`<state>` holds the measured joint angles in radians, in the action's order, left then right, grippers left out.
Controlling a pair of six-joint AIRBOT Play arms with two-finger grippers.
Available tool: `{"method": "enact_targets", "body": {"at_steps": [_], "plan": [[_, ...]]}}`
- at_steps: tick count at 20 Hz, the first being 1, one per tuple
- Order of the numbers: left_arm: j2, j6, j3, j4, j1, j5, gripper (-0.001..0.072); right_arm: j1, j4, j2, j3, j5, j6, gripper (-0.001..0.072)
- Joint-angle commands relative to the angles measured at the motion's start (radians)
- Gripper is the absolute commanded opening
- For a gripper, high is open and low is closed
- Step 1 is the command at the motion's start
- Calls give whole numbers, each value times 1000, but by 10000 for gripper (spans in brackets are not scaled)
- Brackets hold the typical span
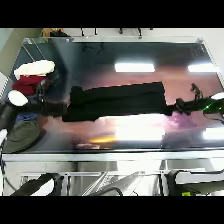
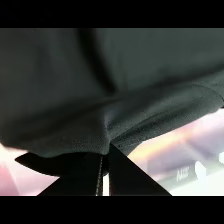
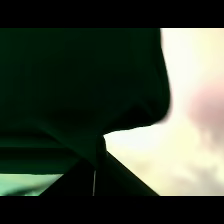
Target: Fold the shirts.
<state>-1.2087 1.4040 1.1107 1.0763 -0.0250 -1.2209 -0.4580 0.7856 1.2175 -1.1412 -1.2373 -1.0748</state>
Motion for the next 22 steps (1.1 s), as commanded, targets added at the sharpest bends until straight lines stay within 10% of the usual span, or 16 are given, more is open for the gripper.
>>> {"method": "enact_targets", "body": {"at_steps": [1,10,14,15,16,22], "plan": [[-194,3,290,1,4,28,12,19,-189,93,-159,31,64,26],[-587,3,575,-3,26,73,12,168,-226,421,-427,251,111,32],[-706,-6,654,-6,40,51,18,160,-200,430,-447,246,143,257],[-723,-6,686,-5,46,29,242,144,-164,422,-468,225,144,311],[-730,-1,711,-3,47,12,702,129,-128,420,-496,208,138,535],[-728,45,872,-5,35,-100,689,52,-67,482,-569,158,47,597]]}}
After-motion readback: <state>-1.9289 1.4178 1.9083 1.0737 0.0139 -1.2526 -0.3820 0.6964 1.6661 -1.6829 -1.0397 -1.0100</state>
